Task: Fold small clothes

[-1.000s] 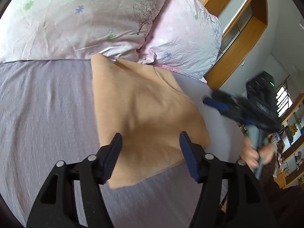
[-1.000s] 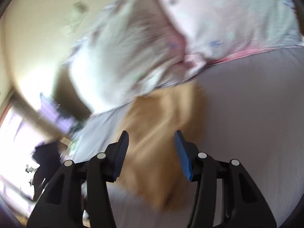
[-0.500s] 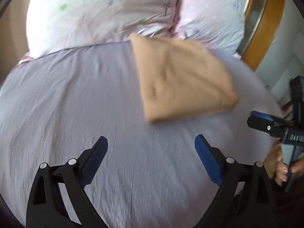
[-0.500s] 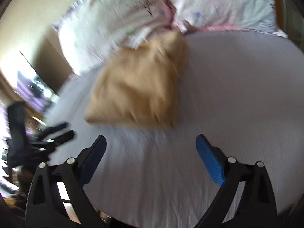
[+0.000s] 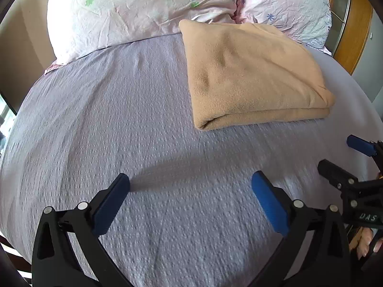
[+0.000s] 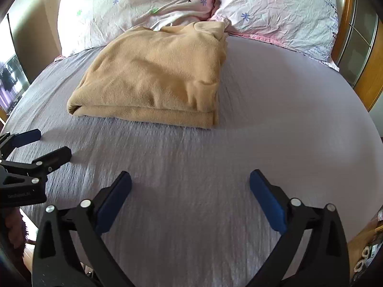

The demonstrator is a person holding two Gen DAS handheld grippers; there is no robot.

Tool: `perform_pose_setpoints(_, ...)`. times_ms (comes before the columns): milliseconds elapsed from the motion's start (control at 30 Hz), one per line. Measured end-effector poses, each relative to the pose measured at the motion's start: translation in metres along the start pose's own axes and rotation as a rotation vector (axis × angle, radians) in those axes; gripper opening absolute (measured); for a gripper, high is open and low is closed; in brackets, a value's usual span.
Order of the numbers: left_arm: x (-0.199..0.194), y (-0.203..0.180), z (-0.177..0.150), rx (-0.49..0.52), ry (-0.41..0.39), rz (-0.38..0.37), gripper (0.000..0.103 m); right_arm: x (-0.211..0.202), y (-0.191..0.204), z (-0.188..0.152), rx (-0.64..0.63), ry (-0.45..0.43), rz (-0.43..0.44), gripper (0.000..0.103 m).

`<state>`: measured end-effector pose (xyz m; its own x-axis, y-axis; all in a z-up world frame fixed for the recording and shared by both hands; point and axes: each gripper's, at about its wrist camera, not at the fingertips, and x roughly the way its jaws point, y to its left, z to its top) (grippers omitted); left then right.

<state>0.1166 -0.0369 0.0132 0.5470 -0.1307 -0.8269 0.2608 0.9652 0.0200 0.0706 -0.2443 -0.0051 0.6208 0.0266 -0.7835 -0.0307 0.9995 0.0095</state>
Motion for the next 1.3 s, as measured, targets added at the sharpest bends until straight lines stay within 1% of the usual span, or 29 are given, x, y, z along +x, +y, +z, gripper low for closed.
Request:
perform_pose_setpoints(367, -0.002, -0.0015, -0.0023, -0.007, -0.032, 0.008, 0.102, -0.0025, -0.0018, -0.0032, -0.001, -0.016, -0.009, 0.101)
perform_pose_setpoints(1300, -0.0018, -0.0022, -0.0007, -0.01, -0.026, 0.006, 0.102, -0.0025, 0.0, -0.0038, 0.004, -0.019, -0.013, 0.101)
